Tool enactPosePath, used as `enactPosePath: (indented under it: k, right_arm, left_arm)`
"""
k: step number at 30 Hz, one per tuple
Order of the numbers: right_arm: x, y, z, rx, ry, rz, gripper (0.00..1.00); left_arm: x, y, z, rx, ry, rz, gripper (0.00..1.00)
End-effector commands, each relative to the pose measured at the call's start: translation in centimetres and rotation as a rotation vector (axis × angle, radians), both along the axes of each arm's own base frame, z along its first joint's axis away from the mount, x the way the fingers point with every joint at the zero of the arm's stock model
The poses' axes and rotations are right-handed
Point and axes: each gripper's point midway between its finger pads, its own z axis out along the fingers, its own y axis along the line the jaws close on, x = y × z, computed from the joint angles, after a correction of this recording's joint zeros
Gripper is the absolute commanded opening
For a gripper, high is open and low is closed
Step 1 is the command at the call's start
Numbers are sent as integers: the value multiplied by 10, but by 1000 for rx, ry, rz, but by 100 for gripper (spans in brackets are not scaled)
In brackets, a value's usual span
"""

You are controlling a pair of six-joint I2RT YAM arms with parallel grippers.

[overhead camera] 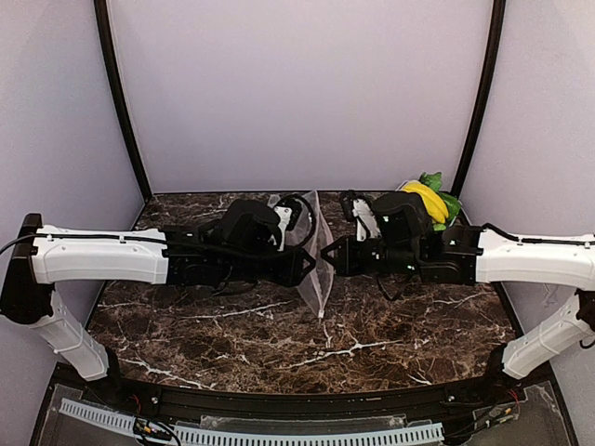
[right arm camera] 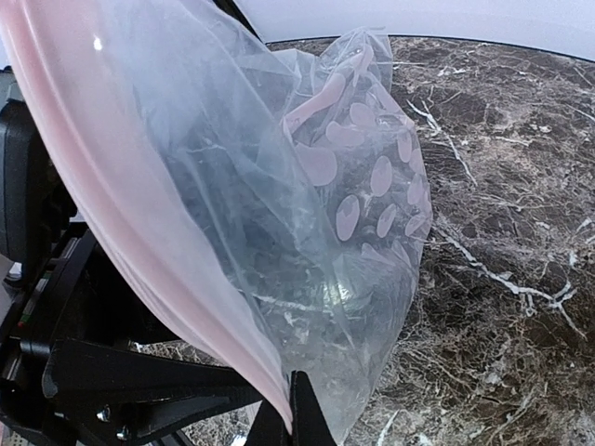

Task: Place the food in the zip-top bag and seal the zipper
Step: Open the zipper food storage bag at the center of the board.

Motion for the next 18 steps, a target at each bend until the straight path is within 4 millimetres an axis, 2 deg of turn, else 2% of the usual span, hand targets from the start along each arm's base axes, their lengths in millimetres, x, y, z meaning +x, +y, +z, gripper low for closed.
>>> enactPosePath:
  k: [1,12,18]
  right_arm:
    - [3,-1,-16,-44,31,-38,0]
    - [5,3,-27,-46,68,-58,0]
    - [5,4,-25,-31,71,-59,0]
  left_arm:
    - [8,11,-4,102,-30,65,38]
    - [13,-2,7,67,-59,69,34]
    - [15,-11,5,34,-51,65,38]
